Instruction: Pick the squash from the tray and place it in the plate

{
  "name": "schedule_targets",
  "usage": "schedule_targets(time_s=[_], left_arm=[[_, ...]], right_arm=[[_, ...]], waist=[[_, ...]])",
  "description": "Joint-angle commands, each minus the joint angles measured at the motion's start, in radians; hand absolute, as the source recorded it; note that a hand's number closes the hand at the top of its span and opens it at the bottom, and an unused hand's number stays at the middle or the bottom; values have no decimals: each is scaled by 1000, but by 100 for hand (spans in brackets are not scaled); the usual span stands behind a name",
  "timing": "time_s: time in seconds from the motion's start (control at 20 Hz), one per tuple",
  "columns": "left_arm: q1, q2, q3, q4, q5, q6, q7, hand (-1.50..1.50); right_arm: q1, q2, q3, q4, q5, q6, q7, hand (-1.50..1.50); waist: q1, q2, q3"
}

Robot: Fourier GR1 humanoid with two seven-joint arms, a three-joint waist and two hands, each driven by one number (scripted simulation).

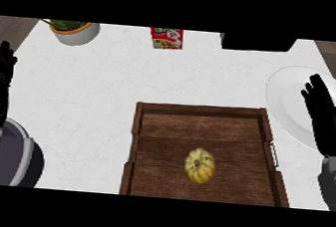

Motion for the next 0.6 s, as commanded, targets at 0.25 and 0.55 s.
schedule_targets(time_s=[0.25, 0.55], left_arm=[[70, -163, -148, 16, 51, -56, 163, 0], [98, -191, -150, 5, 85, -39, 238, 0]], right_arm=[[-158, 125, 407, -133, 178, 56, 250, 150], [-160, -164, 574, -229, 729, -20, 233, 150]], waist=[[62, 51, -48], [10, 33, -44]])
